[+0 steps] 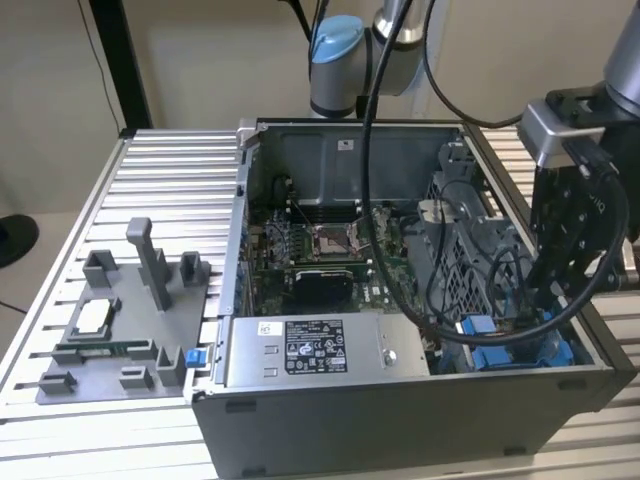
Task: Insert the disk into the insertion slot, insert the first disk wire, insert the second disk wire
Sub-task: 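Insert the first disk wire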
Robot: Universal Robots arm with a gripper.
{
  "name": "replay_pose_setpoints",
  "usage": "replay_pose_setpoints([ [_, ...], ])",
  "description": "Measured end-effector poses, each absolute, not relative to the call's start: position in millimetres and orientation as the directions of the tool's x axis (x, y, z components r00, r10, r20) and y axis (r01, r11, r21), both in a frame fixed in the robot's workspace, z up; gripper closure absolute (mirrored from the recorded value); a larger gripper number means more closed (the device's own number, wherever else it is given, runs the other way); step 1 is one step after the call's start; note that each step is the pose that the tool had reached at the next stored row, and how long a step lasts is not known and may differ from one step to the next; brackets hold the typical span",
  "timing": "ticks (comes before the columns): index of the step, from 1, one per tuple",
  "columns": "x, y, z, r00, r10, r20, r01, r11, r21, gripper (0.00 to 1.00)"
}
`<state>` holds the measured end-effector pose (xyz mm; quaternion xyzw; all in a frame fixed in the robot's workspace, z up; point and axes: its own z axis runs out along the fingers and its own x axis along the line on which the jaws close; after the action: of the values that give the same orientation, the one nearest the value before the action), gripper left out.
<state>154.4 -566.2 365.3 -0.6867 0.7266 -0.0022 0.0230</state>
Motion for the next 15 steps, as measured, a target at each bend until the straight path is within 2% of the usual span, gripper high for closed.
replay_pose_setpoints([
  [10, 186, -566, 364, -0.054, -0.998, -0.030, -0.998, 0.055, -0.008, 0.00],
  [15, 201, -566, 362, -0.055, -0.998, -0.030, -0.998, 0.055, 0.019, 0.00],
])
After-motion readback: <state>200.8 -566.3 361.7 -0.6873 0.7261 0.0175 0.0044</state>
